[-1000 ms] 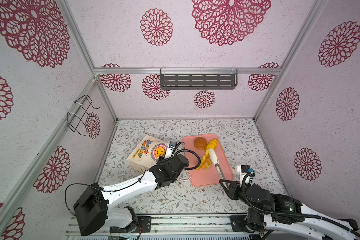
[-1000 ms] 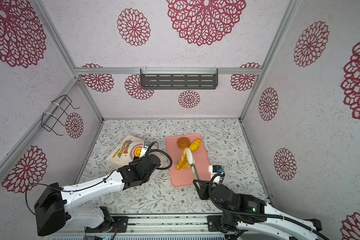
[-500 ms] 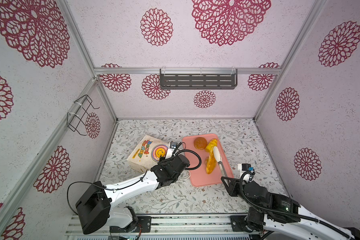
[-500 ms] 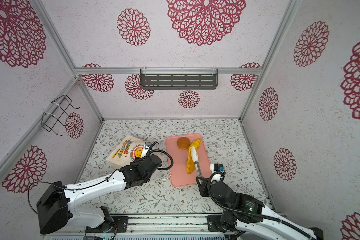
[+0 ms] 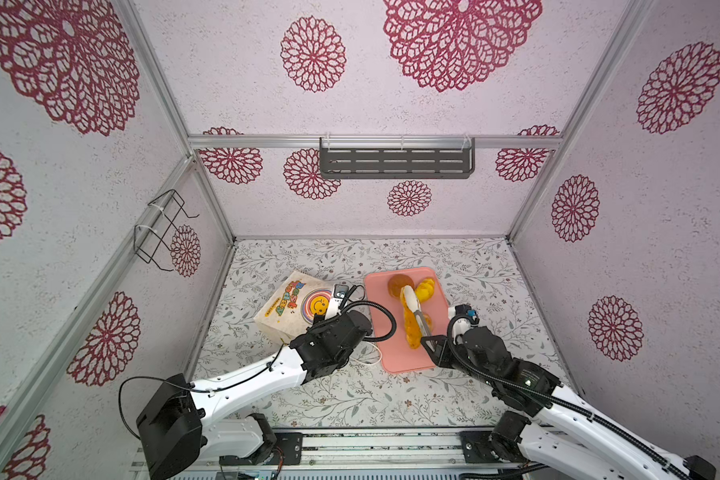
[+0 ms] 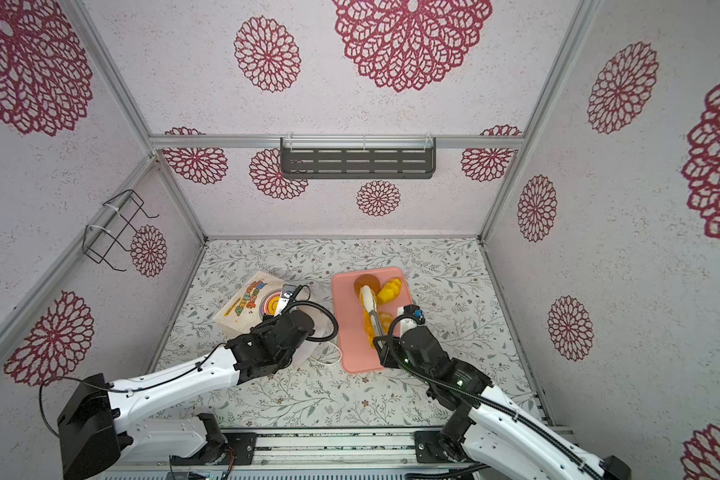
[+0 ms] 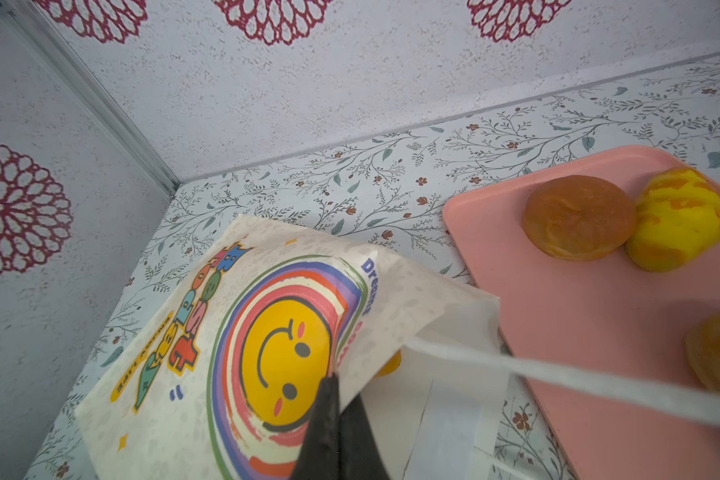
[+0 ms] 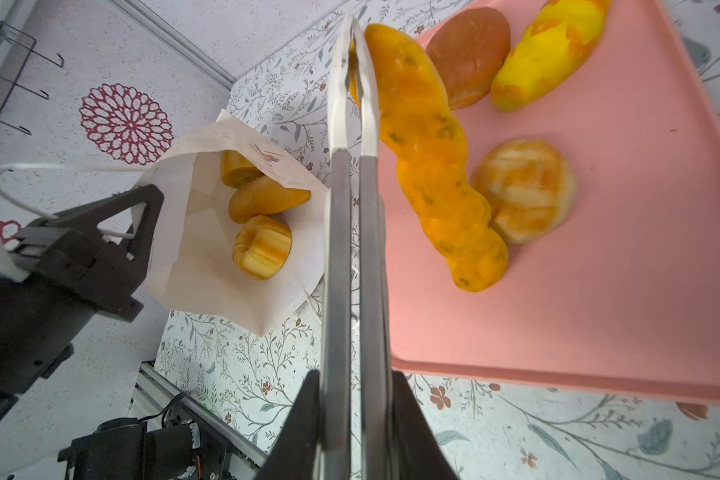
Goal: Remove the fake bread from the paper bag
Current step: 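Pull the twisted bread out with the tongs and carry it over the tray, then lower the twisted bread onto the tray and open the tongs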
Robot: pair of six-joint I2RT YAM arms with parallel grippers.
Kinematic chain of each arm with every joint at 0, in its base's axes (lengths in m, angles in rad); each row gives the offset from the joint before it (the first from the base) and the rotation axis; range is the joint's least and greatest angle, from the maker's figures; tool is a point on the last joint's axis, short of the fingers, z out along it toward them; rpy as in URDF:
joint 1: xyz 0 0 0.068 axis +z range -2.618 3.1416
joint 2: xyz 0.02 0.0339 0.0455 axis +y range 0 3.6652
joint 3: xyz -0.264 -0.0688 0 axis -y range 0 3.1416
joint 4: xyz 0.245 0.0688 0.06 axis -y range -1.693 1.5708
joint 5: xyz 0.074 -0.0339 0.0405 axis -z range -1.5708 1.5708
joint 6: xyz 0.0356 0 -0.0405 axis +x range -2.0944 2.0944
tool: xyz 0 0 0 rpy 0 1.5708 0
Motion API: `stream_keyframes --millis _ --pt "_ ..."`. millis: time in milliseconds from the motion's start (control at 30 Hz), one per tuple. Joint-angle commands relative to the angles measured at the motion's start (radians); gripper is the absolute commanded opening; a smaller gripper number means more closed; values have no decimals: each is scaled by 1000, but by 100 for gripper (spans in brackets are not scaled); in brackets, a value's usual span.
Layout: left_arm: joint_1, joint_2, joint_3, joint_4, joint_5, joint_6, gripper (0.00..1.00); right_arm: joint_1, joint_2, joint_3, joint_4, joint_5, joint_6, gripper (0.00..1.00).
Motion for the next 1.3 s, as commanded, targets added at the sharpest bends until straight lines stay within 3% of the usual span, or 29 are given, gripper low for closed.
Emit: stream_keyframes --millis 0,200,367,667,900,1267 --pt "14 -28 -16 41 14 19 0 -53 74 47 84 -162 -62 0" --pt "14 -43 -28 52 19 33 0 -119 226 113 55 -206 -127 0" --pt "14 -48 -33 53 21 41 0 -156 282 141 29 -212 -160 8" --pt "14 -64 -37 50 19 60 0 -164 213 111 -92 -233 -203 10" --pt "14 -66 -39 57 35 59 0 -164 129 83 -234 -241 -230 20" --pt "12 -85 -50 60 39 45 0 -118 190 231 -452 -173 -305 34"
